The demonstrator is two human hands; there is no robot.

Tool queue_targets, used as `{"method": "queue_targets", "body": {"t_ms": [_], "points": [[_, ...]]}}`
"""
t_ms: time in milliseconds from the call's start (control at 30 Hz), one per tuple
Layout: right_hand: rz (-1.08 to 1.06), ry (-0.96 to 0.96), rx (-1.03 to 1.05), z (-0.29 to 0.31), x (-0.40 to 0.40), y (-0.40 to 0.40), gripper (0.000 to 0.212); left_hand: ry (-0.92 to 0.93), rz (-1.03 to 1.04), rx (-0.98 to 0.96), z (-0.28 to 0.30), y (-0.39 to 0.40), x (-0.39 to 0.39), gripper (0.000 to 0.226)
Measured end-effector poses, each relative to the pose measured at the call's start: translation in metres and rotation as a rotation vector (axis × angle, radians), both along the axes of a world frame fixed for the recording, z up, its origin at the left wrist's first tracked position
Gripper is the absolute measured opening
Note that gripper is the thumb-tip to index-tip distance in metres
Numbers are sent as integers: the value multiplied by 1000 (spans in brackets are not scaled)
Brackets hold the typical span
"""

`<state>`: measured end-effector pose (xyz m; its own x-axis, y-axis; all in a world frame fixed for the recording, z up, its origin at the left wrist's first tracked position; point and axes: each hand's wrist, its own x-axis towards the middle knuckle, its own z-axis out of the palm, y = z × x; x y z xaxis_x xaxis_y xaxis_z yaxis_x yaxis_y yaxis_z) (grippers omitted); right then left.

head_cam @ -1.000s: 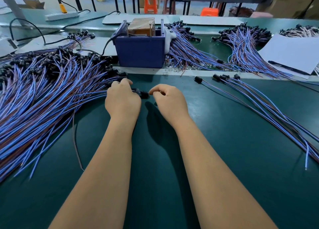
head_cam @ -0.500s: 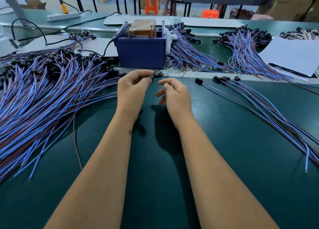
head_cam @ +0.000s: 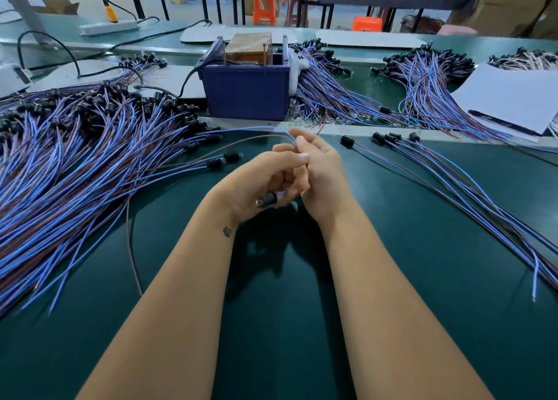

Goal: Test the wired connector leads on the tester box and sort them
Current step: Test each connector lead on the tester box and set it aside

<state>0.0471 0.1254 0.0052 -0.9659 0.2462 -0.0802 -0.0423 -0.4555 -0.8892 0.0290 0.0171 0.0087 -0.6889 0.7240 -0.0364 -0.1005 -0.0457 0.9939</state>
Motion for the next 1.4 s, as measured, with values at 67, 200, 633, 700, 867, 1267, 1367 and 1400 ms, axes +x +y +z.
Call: {"method": "queue_targets", "body": {"t_ms": [67, 200, 633, 700, 867, 1267, 1367, 1400], "points": [[-21, 24, 13, -1, 0, 3, 14, -17, -58, -65, 0, -4, -1, 39], [-66, 106, 72, -6, -3, 6, 13, -48, 229, -23, -5, -6, -11, 35], [44, 14, 691, -14, -2, -5, 16, 358, 811, -51, -14, -8, -24, 16], [46, 22, 719, -15, -3, -6, 16, 365, 768, -35, -14, -6, -21, 14], [-15, 43, 749, -18, -4, -6, 17, 396, 728, -138, -16, -2, -18, 17], [-161, 52, 686, -14, -3, -3, 16, 351, 828, -293, -19, -6, -24, 24], [-193, 50, 655, -13, -3, -2, 20, 382, 850, -334, -21, -8, -25, 23], [-194, 51, 653, -13, -3, -3, 20, 389, 858, -341, -21, -8, -25, 23]]}}
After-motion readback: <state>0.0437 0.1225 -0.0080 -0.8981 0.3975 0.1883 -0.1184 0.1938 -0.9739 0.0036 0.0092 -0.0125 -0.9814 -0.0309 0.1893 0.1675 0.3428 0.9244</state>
